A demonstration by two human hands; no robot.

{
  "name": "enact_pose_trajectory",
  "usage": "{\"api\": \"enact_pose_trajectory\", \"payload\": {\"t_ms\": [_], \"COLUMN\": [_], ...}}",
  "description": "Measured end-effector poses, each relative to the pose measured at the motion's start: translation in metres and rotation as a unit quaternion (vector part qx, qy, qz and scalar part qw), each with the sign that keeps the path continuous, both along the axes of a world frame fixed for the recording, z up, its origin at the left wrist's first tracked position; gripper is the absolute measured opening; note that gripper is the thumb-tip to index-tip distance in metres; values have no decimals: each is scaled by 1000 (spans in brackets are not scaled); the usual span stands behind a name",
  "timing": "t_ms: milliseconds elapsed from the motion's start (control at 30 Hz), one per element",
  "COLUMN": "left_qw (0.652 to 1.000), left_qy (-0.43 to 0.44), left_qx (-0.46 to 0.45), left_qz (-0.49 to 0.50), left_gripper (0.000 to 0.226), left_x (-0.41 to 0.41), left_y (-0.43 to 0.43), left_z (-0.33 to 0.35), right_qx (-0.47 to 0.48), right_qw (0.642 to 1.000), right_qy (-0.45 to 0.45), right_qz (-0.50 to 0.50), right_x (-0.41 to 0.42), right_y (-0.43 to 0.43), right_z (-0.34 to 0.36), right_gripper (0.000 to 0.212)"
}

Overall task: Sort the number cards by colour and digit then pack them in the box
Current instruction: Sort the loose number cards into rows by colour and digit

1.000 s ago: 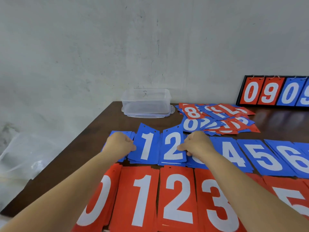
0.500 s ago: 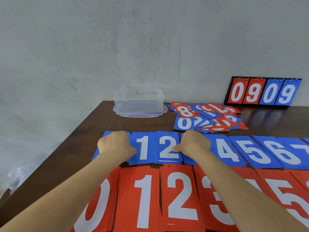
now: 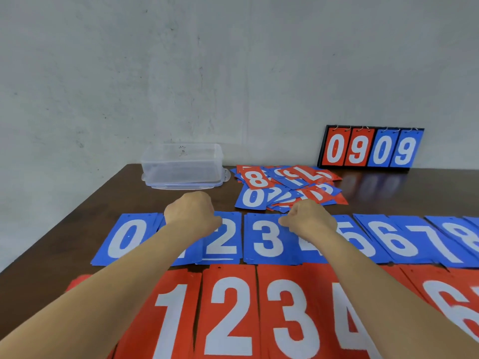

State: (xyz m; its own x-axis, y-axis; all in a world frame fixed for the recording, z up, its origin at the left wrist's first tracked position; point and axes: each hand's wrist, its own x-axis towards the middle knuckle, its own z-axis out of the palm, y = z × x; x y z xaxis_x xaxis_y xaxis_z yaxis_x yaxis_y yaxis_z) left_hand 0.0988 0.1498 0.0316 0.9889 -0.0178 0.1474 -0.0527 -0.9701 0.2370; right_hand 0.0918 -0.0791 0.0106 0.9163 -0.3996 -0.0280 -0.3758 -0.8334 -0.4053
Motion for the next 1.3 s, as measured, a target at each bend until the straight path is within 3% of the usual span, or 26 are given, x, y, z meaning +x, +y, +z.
{"api": "enact_pose_trajectory", "payload": {"t_ms": [400,533,667,967,1167,1300], "left_qw": [999,996,994,991,991,992], "left_qy": [16,16,20,14,12,19], "left_qx": [-19,-35,-51,-78,-93,-95], "left_qz": [48,76,95,104,94,81], "left_gripper": [17,15,12,13,12,12], "left_x": [35,44,52,70,82,88], "left_y": [-95,-110,-119,-120,-116,-116], "left_z": [-8,-12,-15,-24,-29,-33], "right_qx": [-10,-10,5,6,-5,-1], "right_qw": [1000,999,998,996,999,1000], "right_qy": [21,-6,-48,-85,-43,-26], "right_qz": [-4,-34,-33,-34,-11,1], "right_x": [52,77,104,171,200,207], "right_y": [-124,-157,-171,-175,-179,-185], "right_z": [0,-6,-11,-21,-33,-33], "right_gripper": [26,35,31,65,89,93]}}
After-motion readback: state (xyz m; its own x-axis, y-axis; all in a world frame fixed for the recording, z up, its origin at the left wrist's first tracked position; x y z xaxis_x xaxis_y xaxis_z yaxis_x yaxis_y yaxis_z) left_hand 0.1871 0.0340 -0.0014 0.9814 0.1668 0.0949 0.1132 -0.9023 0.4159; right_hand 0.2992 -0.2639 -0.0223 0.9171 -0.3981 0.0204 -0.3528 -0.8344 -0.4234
